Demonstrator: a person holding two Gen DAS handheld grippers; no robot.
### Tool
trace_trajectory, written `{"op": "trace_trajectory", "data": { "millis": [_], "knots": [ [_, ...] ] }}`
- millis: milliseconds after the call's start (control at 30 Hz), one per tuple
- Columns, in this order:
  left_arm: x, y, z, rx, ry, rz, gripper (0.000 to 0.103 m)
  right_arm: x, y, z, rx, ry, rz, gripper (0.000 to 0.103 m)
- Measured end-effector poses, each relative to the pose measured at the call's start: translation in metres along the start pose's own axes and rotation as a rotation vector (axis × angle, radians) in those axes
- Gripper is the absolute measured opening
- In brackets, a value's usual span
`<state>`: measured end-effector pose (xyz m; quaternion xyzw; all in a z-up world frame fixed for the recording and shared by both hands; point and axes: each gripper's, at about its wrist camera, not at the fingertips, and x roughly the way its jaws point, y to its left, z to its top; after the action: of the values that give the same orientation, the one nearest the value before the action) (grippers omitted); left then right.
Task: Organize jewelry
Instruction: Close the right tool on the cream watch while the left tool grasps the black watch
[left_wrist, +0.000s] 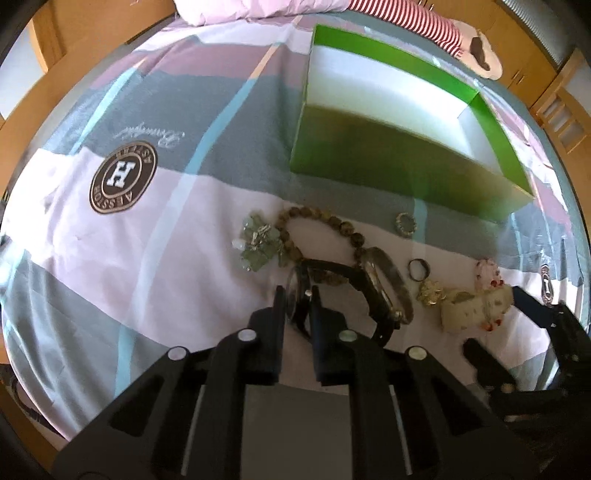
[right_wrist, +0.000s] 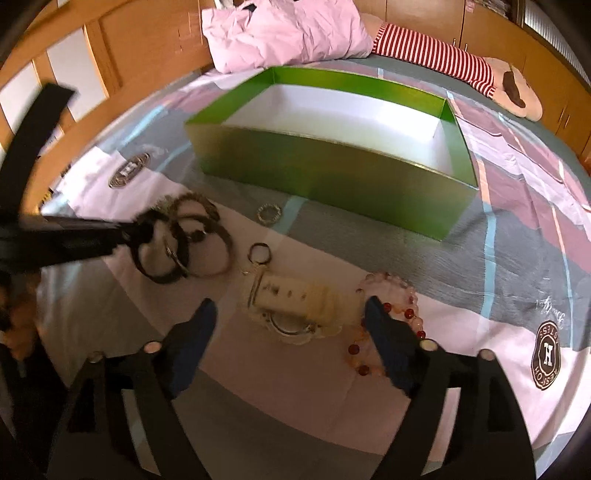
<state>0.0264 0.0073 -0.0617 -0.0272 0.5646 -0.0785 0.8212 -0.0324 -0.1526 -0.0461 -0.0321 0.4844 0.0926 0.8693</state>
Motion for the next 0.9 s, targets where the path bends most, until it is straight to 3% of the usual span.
{"op": "trace_trajectory", "data": {
  "millis": [133, 167, 267, 500, 700, 900],
  "knots": [
    [-0.009, -0.005, 0.001, 0.01, -0.013, -0.014, 0.012, 0.01, -0.004, 0.001, 0.033, -0.007, -0.016, 0.082],
    [-0.01, -0.004, 0.003, 0.01, -0.014, -0.018, 0.012, 0.01, -0.006, 0.002, 0.051, -0.009, -0.004, 0.071],
    [-0.022, 0.007, -0.001, 0.006, -0.033, -0.035, 0.012, 0.007, -0.016, 0.002, 0.13, -0.015, 0.04, 0.067],
    [-0.051, 0.015, 0.005, -0.011, -0.141, -0.091, 0.012, -0.017, -0.036, 0.01, 0.219, -0.105, 0.06, 0.066],
    [-0.051, 0.013, 0.008, -0.005, -0.151, -0.098, 0.012, -0.012, -0.038, 0.011, 0.216, -0.068, 0.024, 0.066],
    [-0.078, -0.002, 0.05, 0.051, -0.272, -0.096, 0.012, -0.049, -0.049, 0.043, 0.217, -0.202, 0.03, 0.067]
  ]
}}
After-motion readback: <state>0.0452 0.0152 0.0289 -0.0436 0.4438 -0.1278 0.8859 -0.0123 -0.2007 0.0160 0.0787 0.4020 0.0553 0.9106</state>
